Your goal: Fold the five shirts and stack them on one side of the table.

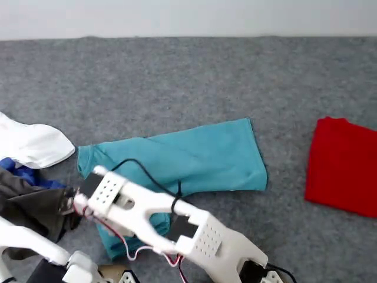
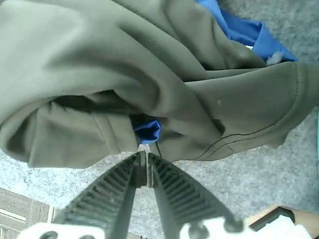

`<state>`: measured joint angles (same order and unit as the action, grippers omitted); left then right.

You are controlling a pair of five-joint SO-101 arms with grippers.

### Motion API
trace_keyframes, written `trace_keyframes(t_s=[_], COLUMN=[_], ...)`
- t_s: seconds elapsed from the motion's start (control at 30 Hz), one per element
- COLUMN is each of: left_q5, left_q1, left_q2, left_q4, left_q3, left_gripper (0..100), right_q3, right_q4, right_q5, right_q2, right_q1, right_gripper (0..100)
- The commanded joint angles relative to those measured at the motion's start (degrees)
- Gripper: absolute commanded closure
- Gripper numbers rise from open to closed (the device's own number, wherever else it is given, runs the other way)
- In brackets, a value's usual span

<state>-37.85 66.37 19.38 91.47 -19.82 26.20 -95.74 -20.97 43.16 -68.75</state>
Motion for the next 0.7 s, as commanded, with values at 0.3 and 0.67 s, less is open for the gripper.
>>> trace_keyframes(t_s=[0.3,0.67], left_q5=[-0.4,-0.4], left_q1=[-0.1,-0.1], left_q2=[0.6,0.6], left_q4=[0.4,0.4], left_q3=[1.9,1.9], left_gripper=[98,98], right_q3=[1.2,14.3], right_q4=[0.5,4.3], right_q5=[-0.1,0.1], right_q2=[-8.9,-7.6], right_q1=[4.5,16.0], right_gripper=[98.0,97.9])
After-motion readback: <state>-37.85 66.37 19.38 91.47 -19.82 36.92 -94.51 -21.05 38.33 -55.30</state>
